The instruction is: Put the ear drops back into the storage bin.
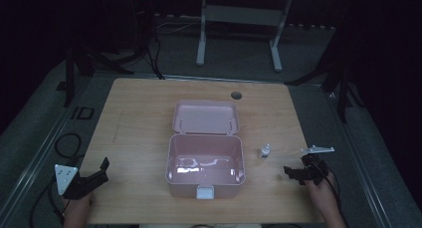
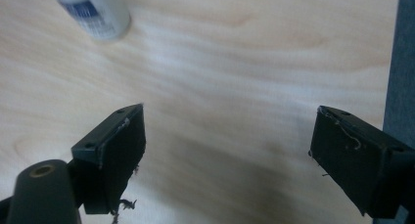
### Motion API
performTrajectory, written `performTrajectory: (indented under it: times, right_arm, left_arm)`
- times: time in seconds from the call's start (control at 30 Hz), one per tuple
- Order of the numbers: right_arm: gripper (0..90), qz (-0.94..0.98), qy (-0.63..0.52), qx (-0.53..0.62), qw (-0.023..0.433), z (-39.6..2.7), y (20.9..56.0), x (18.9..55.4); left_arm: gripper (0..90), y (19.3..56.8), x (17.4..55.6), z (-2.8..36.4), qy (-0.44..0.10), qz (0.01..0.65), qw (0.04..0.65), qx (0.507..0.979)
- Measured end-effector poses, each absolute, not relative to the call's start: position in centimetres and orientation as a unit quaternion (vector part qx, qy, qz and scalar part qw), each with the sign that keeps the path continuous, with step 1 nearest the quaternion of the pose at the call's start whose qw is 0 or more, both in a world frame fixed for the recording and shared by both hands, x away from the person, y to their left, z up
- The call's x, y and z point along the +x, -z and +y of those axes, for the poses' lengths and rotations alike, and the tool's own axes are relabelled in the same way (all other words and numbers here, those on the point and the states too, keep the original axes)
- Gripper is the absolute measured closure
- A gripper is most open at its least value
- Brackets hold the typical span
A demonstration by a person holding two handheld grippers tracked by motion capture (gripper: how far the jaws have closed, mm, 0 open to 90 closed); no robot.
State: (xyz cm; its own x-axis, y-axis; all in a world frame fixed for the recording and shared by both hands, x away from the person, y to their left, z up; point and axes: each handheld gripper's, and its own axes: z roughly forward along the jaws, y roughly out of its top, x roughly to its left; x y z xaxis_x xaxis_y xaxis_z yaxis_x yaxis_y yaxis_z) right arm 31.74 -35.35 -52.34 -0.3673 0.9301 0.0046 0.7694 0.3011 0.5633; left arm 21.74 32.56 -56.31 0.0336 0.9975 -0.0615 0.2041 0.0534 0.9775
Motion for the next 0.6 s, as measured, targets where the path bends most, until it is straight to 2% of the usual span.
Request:
performTrajectory:
  times: [0.23, 0.6]
  right_arm:
    - [12.9, 0.825, -0.173, 0.530, 0.097, -35.0, 52.2, 32.1]
    - [13.0, 0.859, -0.094, 0.500, 0.055, -34.3, 52.3, 32.2]
  left_arm:
    - [0.4, 56.3, 21.7, 32.6, -0.422, 0.553, 0.471, 0.543]
    - [0.5, 56.3, 21.8, 32.6, -0.418, 0.552, 0.473, 0.545]
